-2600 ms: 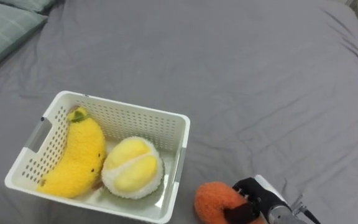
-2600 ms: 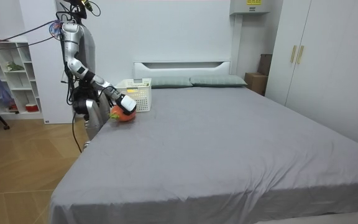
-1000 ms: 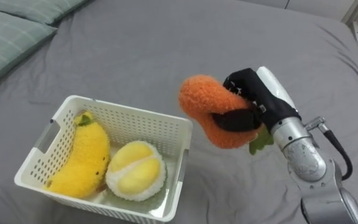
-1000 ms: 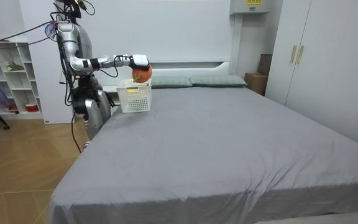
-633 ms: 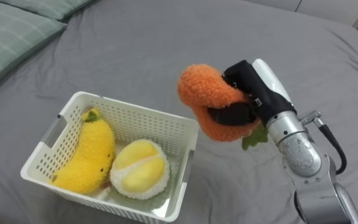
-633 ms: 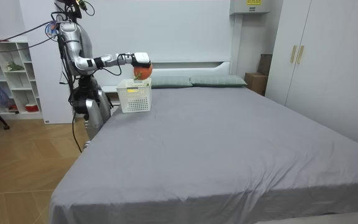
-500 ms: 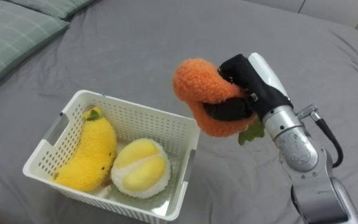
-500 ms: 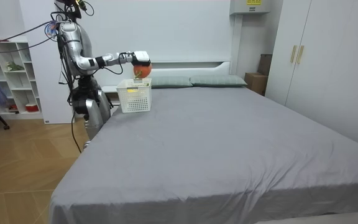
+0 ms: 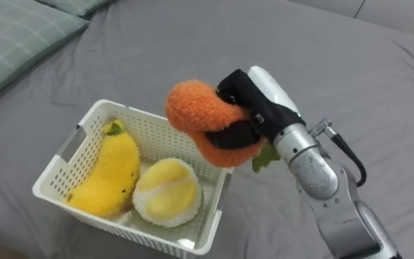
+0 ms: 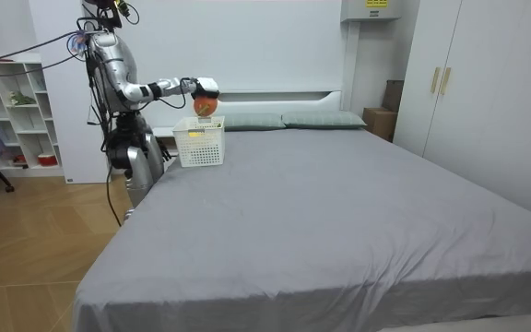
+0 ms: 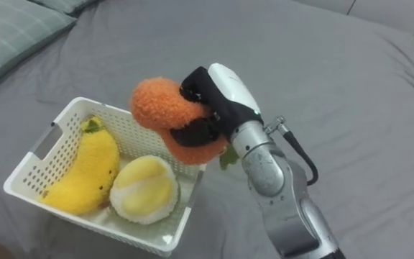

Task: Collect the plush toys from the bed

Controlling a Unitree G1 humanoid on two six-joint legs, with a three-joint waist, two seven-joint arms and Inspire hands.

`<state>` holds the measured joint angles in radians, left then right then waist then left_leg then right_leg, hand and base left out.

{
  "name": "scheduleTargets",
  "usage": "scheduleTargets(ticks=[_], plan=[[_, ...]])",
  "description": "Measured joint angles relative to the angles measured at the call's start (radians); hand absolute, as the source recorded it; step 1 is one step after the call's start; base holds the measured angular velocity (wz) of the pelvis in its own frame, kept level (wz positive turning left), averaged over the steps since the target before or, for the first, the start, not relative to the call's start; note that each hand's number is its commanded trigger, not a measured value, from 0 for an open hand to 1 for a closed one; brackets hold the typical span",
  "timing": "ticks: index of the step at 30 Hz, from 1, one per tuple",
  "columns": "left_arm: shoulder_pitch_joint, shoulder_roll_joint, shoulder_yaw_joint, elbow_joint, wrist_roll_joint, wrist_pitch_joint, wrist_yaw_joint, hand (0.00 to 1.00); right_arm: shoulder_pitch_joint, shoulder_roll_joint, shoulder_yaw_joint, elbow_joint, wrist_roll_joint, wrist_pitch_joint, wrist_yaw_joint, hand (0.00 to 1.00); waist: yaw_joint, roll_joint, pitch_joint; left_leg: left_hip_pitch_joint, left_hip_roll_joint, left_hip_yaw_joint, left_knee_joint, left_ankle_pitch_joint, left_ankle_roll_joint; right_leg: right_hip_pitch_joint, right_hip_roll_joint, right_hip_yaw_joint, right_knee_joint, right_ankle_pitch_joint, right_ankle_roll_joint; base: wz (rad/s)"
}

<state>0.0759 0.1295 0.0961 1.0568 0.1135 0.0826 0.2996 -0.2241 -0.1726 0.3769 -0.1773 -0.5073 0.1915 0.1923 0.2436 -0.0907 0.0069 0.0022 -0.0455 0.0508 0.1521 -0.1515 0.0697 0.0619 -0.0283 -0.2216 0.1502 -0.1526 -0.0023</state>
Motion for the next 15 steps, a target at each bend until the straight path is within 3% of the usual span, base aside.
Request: scheduleTargets(ticks=[3, 5, 6, 7, 9, 15], plan=[[-0.005, -0.003, 0.0, 0.001, 0.008, 0.0, -0.002, 0.0, -0.049, 0.03, 0.009, 0.0, 0.006, 0.0, 0.02, 1.0, 0.021, -0.002, -0.0011, 0.002, 0.0, -0.001, 0.002, 0.002, 0.001, 0.001, 0.0, -0.002, -0.001, 0.0, 0.0, 0.0], [-0.005, -0.004, 0.0, 0.002, 0.008, 0.0, -0.002, 0.0, -0.067, 0.029, 0.02, 0.0, 0.027, 0.0, 0.022, 1.0, 0.039, 0.003, 0.0018, 0.006, -0.001, -0.001, 0.0, 0.002, 0.001, 0.004, 0.0, 0.0, -0.002, 0.0, 0.0, 0.02], [-0.005, -0.004, 0.0, 0.003, 0.008, 0.001, -0.002, 0.0, -0.074, 0.029, 0.028, 0.0, 0.036, 0.0, 0.024, 0.79, 0.043, 0.002, 0.0013, 0.006, -0.001, -0.005, -0.001, 0.002, 0.001, 0.005, 0.0, -0.001, -0.002, 0.0, 0.0, 0.06], [-0.005, -0.004, 0.0, 0.003, 0.008, 0.003, -0.002, 0.0, -0.075, 0.03, 0.033, 0.0, 0.038, 0.0, 0.027, 0.66, 0.045, 0.002, 0.0014, 0.005, -0.002, -0.007, -0.001, 0.002, 0.001, 0.005, 0.0, -0.001, -0.002, 0.0, 0.0, 0.06], [-0.005, -0.006, -0.001, 0.003, 0.008, 0.008, -0.002, 0.0, -0.076, 0.03, 0.047, 0.0, 0.05, 0.0, 0.038, 0.0, 0.062, 0.005, 0.0031, 0.005, -0.002, -0.008, -0.001, 0.002, 0.002, 0.006, -0.002, -0.001, -0.002, 0.0, 0.0, 0.02], [0.007, -0.006, -0.002, 0.001, 0.01, 0.06, -0.001, 0.0, -0.076, 0.026, 0.096, 0.008, 0.049, 0.029, 0.051, 0.0, 0.07, 0.008, 0.0047, 0.005, -0.002, -0.01, 0.0, 0.002, 0.001, 0.006, -0.001, -0.001, -0.002, 0.0, 0.0, 0.0]])
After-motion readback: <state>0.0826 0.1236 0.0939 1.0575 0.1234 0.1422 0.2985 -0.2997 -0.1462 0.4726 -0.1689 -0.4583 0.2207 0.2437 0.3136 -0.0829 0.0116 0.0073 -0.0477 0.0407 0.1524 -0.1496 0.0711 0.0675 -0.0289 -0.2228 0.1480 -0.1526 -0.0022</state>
